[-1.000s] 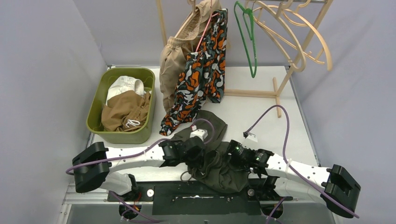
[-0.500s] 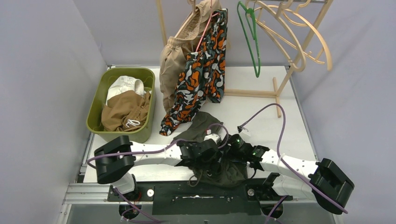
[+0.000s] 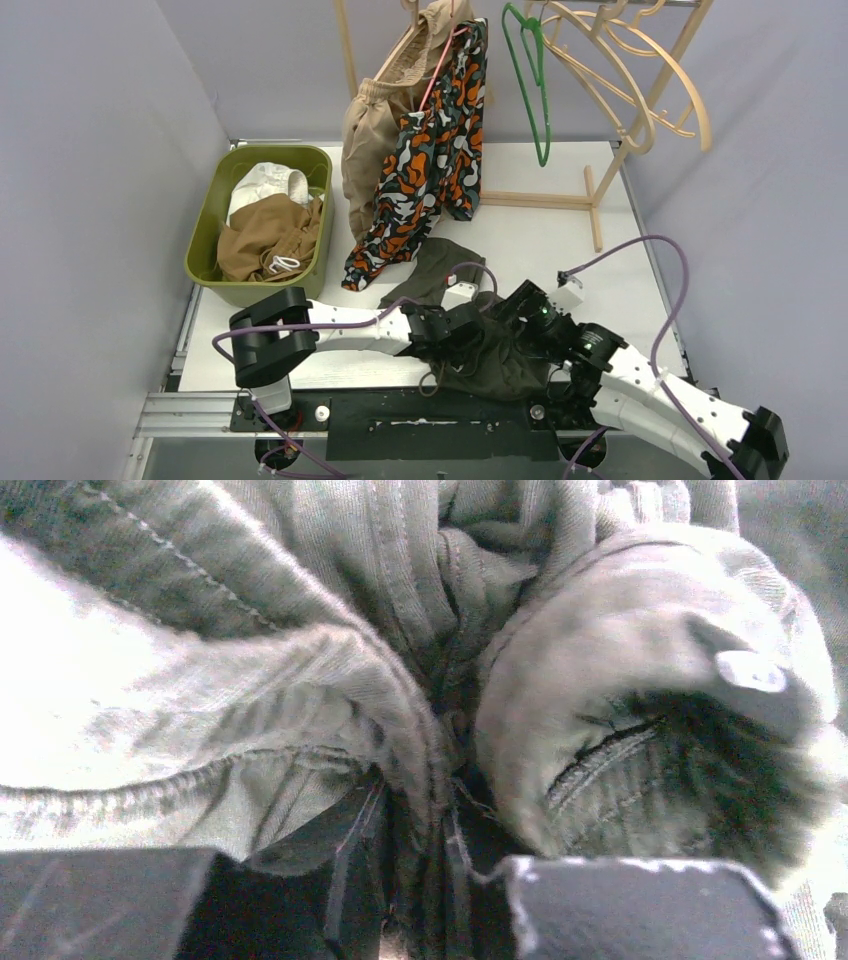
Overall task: Remove the shorts from the hanger
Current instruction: Pick up the shorts from the center of the board.
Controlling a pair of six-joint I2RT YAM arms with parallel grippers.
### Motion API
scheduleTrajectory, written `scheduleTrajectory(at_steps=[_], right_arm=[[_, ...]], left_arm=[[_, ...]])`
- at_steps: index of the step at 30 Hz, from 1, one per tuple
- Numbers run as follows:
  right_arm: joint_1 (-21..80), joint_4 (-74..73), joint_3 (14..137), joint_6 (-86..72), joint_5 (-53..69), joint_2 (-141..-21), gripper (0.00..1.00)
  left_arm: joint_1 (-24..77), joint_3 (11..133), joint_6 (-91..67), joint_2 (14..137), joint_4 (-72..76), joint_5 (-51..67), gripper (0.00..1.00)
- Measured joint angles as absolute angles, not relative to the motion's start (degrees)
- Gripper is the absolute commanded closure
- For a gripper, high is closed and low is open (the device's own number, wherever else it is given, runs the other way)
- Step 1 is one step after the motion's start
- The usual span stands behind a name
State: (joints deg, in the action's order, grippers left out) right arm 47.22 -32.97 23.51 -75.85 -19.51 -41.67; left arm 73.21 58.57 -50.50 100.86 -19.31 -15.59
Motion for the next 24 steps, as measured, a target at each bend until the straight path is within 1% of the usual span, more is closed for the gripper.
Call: scheduleTrajectory(at_steps=[1, 2, 4, 9, 14, 16, 17, 20, 24], right_arm=[[47.2, -34.4, 24.0, -76.2, -20.5, -40.1, 0.29], [47.2, -35.8, 24.6, -76.6, -21.5, -38.8, 0.28], [47.2, -38.4, 25.9, -77.2, -23.3, -37.3, 0.27], [47.2, -43.5, 27.9, -77.3, -25.3, -37.7, 0.25], [47.2, -45.7, 28.2, -77.3, -25.8, -38.4, 0.25], [47.2, -46.6, 28.3, -77.5, -26.2, -38.4, 0.25], [47.2, -47.1, 28.4, -77.7, -26.6, -38.4, 0.25], [47.2, -48.7, 29.4, -78.2, -27.9, -38.0, 0.25], [47.2, -50.4, 30.9, -78.4, -30.1, -36.6, 0.25]], left_arm=[[73.2, 58.5, -51.0, 100.9, -19.4, -16.3, 0.99], [73.2, 58.6, -51.4, 100.9, -19.4, -16.6, 1.00], [73.4, 59.1, -52.0, 100.9, -19.8, -17.6, 1.00], [73.6, 60.1, -53.4, 100.8, -22.4, -21.6, 1.00], [73.4, 60.2, -55.0, 98.1, -32.9, -30.1, 1.00], [73.2, 60.2, -55.3, 95.6, -37.6, -33.0, 1.00], [73.0, 60.2, -54.2, 92.4, -40.6, -34.5, 1.00], [72.7, 60.2, -51.0, 86.5, -41.8, -35.4, 1.00], [72.7, 60.1, -44.7, 78.9, -41.1, -33.8, 1.00]])
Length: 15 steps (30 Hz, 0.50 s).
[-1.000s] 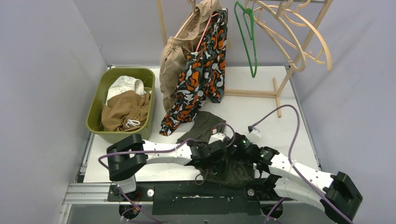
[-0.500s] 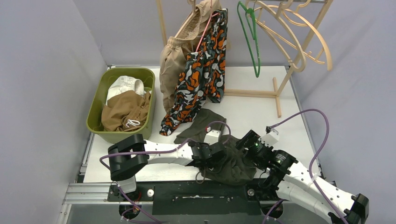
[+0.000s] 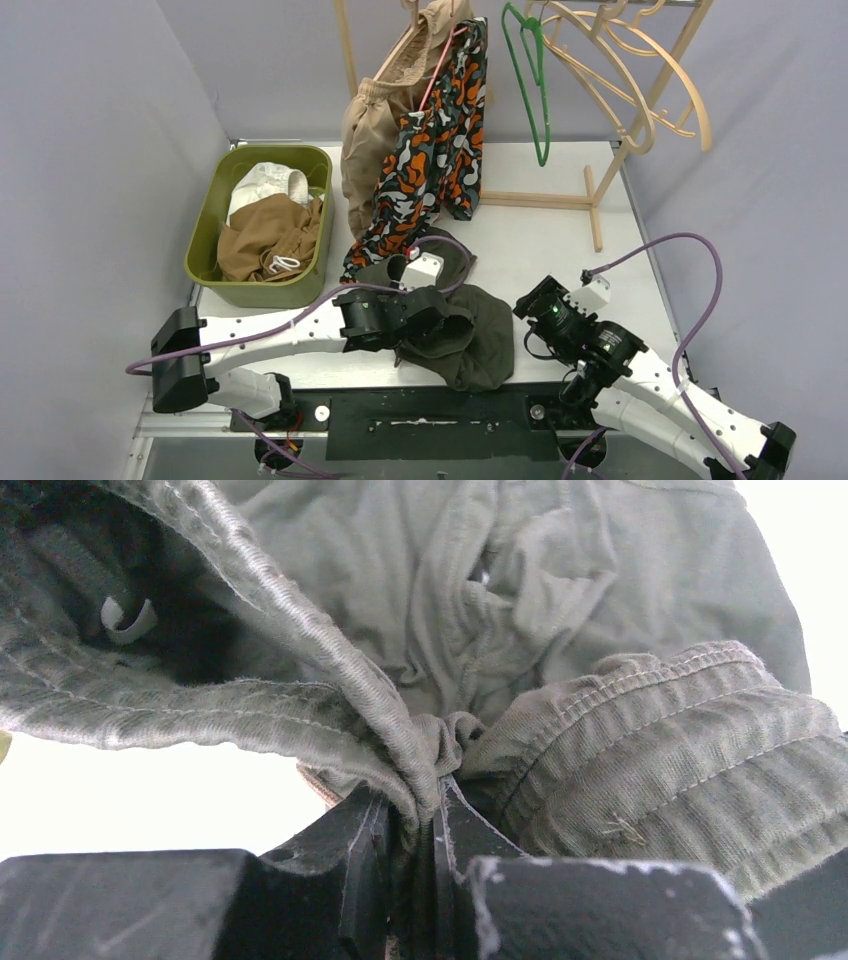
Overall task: Remove the shorts from the hanger
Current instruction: Pick up the shorts from the center of the board.
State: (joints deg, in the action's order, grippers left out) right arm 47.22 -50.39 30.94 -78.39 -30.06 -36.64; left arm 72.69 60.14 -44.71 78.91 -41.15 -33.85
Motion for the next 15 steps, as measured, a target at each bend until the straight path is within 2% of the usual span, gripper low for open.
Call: scheduleTrajectory(at_steps=[1, 3, 4, 6, 8, 9, 15], right_arm=[[47.2, -50.7, 31.2, -78.4, -30.8, -35.8, 0.25], [47.2, -50.9, 31.4, -78.3, -31.1, -35.3, 0.25], [47.2, -50.9, 31.4, -78.3, -31.3, -35.1, 0.25], [47.2, -51.0, 31.4, -78.3, -31.4, -35.1, 0.25], [47.2, -51.0, 31.4, -78.3, -31.4, -35.1, 0.25], [47.2, -51.0, 31.4, -78.3, -31.3, -35.1, 0.25], [47.2, -50.5, 30.9, -78.3, -30.8, -35.1, 0.25]], left_arm=[[72.6, 59.8, -42.5, 77.8, -40.2, -32.2, 0.92], [72.6, 58.7, -40.0, 77.5, -38.4, -29.6, 0.58], [72.6, 57.9, -38.9, 78.0, -37.5, -28.5, 0.50], [72.6, 57.0, -37.6, 80.1, -36.1, -25.9, 0.43], [72.6, 56.9, -37.0, 83.6, -34.0, -23.6, 0.25], [72.6, 57.0, -36.8, 85.3, -33.1, -23.0, 0.19], [72.6, 62.9, -40.0, 99.3, -33.0, -22.8, 0.16]])
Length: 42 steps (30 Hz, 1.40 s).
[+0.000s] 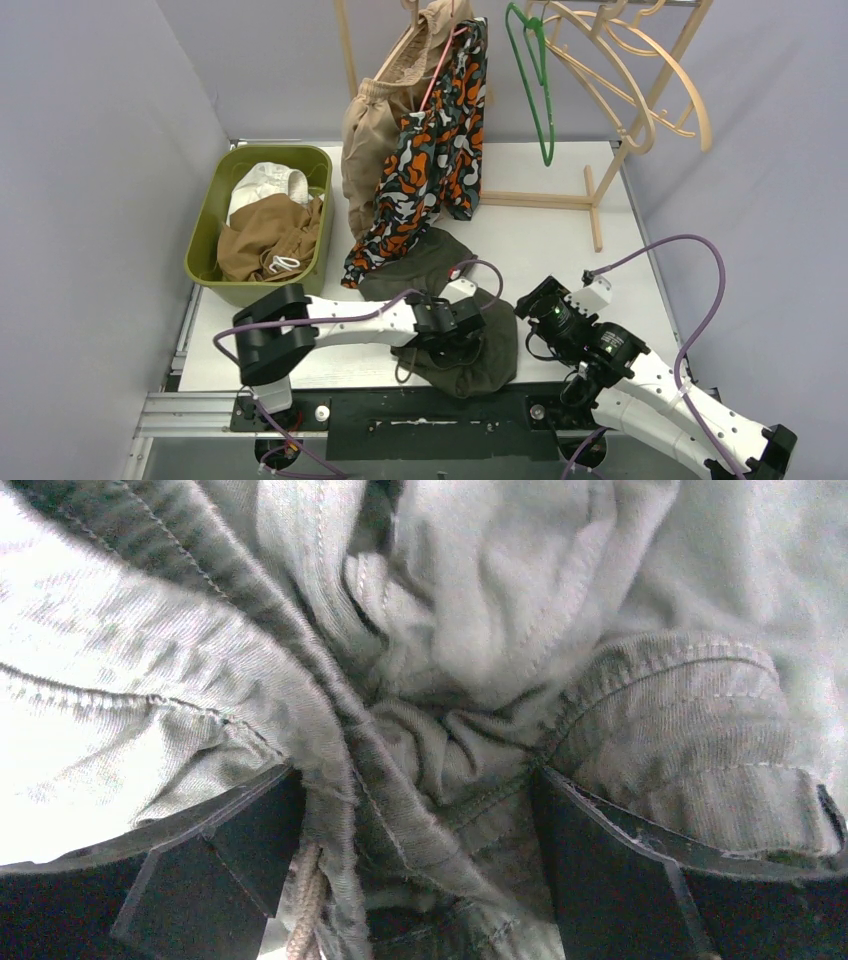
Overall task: Remove the shorts from the hanger
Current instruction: Pick up the shorts from the center of the board.
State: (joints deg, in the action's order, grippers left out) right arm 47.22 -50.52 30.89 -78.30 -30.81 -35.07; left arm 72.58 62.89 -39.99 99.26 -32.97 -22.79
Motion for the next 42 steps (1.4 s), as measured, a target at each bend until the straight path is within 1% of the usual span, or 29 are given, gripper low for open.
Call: scheduleTrajectory(at_steps=[5, 6, 7, 9, 11, 13, 21, 27, 31, 35, 42], right_arm=[[47.2, -50.0, 30.5, -78.2, -30.5, -34.7, 0.25], [47.2, -50.0, 30.3, -78.1, -30.4, -34.5, 0.25], [47.2, -49.9, 30.1, -78.1, -30.4, -34.4, 0.25], [47.2, -49.8, 29.8, -78.1, -30.1, -34.3, 0.25], [47.2, -49.7, 29.7, -78.1, -29.9, -34.3, 0.25], [47.2, -49.7, 29.7, -78.1, -29.8, -34.3, 0.25], [47.2, -49.3, 29.0, -77.9, -29.6, -34.3, 0.25], [47.2, -47.9, 29.0, -77.2, -29.6, -35.0, 0.25], [47.2, -47.1, 29.0, -76.8, -29.6, -36.2, 0.25], [47.2, -46.8, 29.0, -76.8, -29.5, -36.5, 0.25], [47.2, -45.6, 28.3, -77.2, -28.8, -36.5, 0.25]], left_arm=[[72.2, 68.3, -45.0, 105.1, -35.1, -24.7, 0.17], [72.2, 68.4, -45.8, 105.6, -35.1, -24.8, 0.24], [72.2, 68.5, -46.3, 105.9, -35.1, -24.9, 0.35], [72.3, 68.6, -47.5, 106.6, -34.8, -24.9, 0.60], [72.6, 68.8, -48.8, 107.4, -33.9, -25.6, 0.79], [73.4, 68.0, -49.7, 107.7, -32.4, -27.7, 1.00], [75.2, 61.5, -56.5, 102.9, -27.1, -33.6, 1.00], [77.3, 57.7, -60.9, 94.8, -39.8, -40.7, 1.00], [77.0, 58.0, -62.2, 85.8, -46.9, -46.1, 1.00], [75.0, 58.8, -62.5, 77.4, -50.9, -48.6, 1.00], [64.6, 59.2, -56.7, 62.9, -52.9, -47.8, 1.00]])
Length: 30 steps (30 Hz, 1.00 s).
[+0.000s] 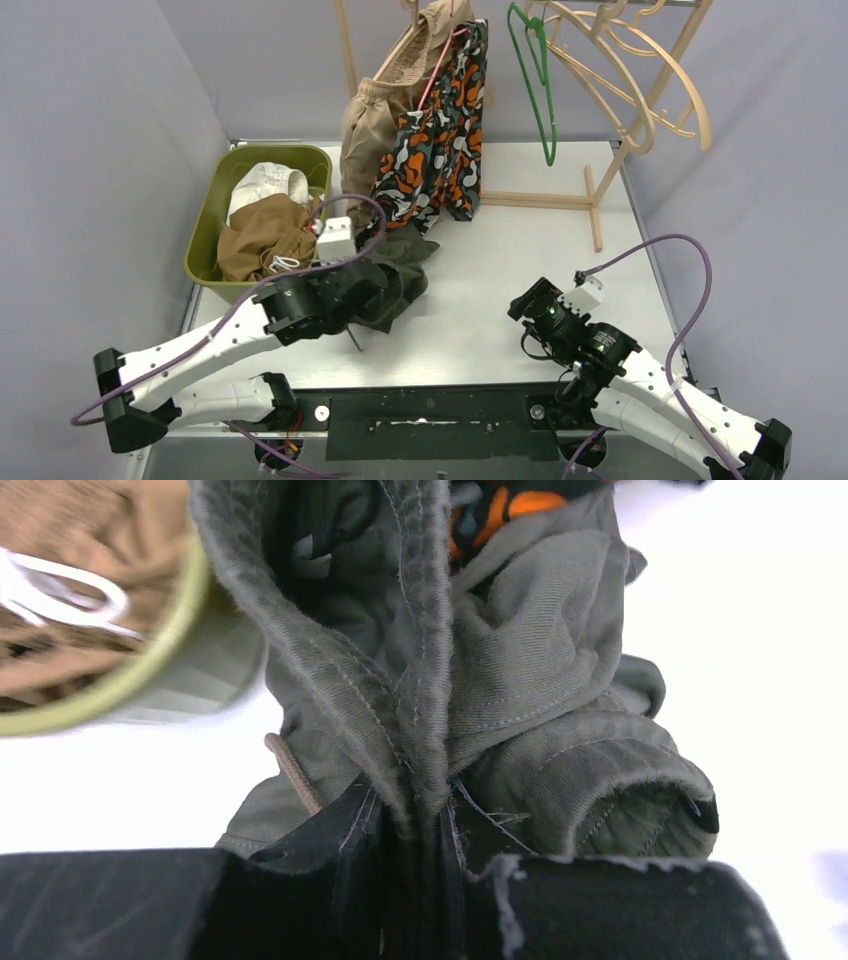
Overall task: Remove the shorts from the hanger
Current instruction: Pick up the shorts from the center of the board, then place the shorts in the basket.
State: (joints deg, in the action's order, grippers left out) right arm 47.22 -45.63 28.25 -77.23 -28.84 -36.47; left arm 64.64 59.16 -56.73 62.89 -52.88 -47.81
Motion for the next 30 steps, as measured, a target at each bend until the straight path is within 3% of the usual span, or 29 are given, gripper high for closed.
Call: scheduleTrajectory(at_steps=[5, 13, 20, 30], right_arm=[[47.2, -45.3, 28.1, -77.2, -28.3, -36.5, 0.25], [47.2, -45.0, 28.1, -76.3, -28.1, -36.2, 0.25], [47.2, -45.1, 28.1, -75.7, -28.1, -34.7, 0.25], [47.2, -45.1, 28.1, -75.7, -28.1, -32.7, 0.25]], left_arm=[[54.4, 64.1, -50.0, 58.5, -55.8, -46.4, 1.00], [40.0, 71.1, -38.9, 62.0, -59.3, -44.3, 1.00], [39.1, 77.8, -34.3, 62.8, -61.1, -43.8, 1.00], [38.4, 82.6, -39.7, 62.4, -71.5, -53.4, 1.00]])
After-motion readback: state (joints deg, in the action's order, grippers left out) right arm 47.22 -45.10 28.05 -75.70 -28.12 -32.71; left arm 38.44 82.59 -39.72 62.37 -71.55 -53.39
